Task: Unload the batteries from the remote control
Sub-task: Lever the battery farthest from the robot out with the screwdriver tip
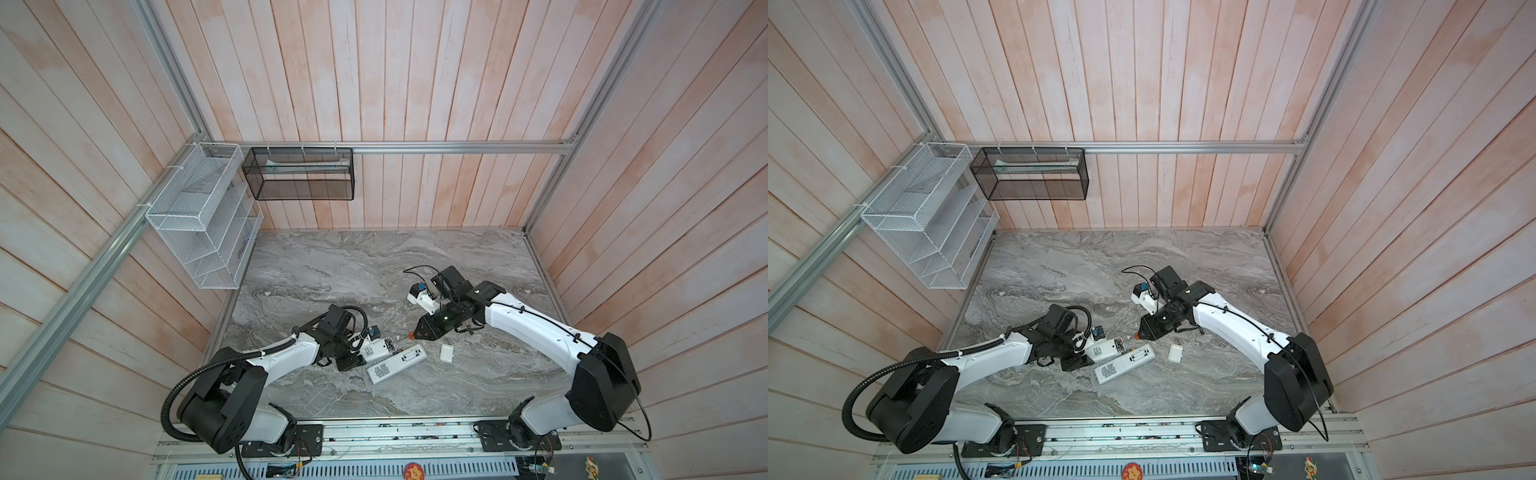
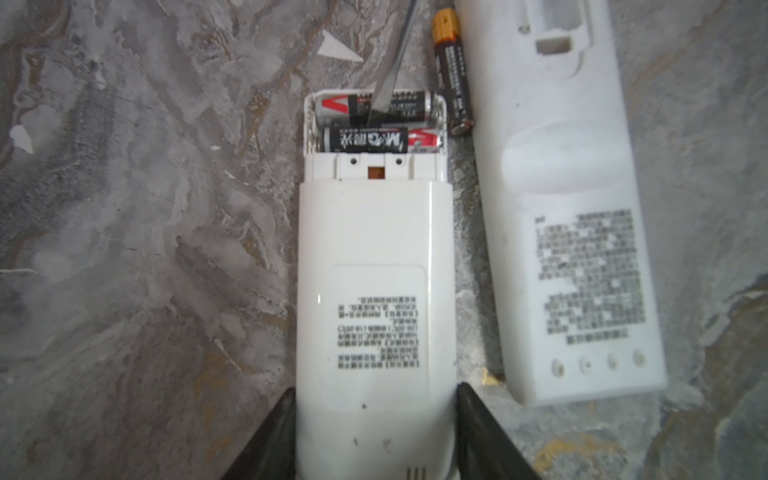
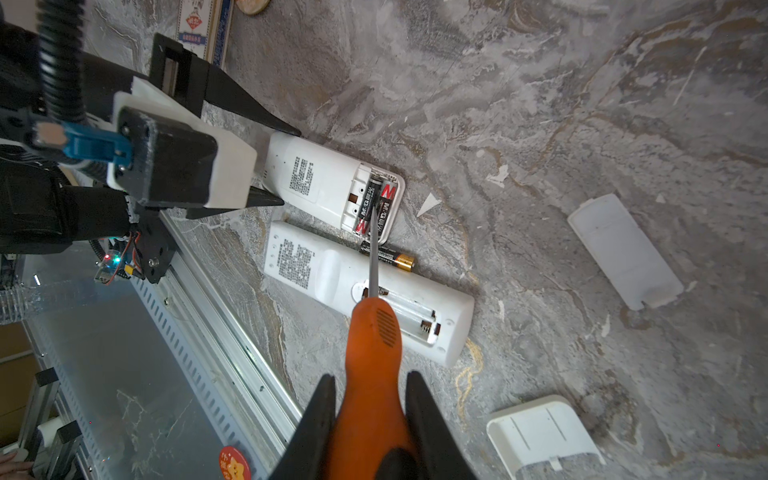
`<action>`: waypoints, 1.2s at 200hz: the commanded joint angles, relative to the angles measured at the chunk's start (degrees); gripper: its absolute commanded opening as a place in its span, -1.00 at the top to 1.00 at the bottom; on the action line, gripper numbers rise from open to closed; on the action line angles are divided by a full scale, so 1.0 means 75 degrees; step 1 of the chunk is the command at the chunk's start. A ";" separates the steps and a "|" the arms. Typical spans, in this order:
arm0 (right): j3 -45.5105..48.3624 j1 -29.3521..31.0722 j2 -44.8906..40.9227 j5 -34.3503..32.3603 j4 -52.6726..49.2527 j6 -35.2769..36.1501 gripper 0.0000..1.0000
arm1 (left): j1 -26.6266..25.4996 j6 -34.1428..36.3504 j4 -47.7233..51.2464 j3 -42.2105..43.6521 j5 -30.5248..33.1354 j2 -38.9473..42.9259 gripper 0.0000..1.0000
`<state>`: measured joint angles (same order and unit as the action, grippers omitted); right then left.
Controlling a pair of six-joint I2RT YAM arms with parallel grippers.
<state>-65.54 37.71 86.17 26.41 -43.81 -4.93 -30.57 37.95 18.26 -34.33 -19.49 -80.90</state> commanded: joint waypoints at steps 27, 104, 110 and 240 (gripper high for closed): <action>-0.1357 0.0113 0.1188 -0.0024 -0.1677 0.0293 0.88 | -0.0061 0.0153 0.0073 0.0008 0.0066 -0.0009 0.00; -0.3332 0.1929 0.2558 -0.1523 -0.2603 -0.0125 0.88 | -0.0067 -0.0065 0.0045 -0.0097 0.0188 -0.0145 0.00; -0.3516 0.2030 0.2702 -0.1684 -0.2718 -0.0226 0.88 | -0.0070 -0.0082 0.0049 -0.0125 0.0195 -0.0179 0.00; -0.4674 0.2727 0.3324 -0.2609 -0.3083 -0.0891 0.87 | -0.0066 -0.0078 -0.0038 -0.0076 0.0234 -0.0116 0.00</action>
<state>-103.66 58.74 110.41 -0.51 -72.38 -12.01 -30.79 37.04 18.83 -34.72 -19.00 -81.36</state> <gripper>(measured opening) 0.263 0.547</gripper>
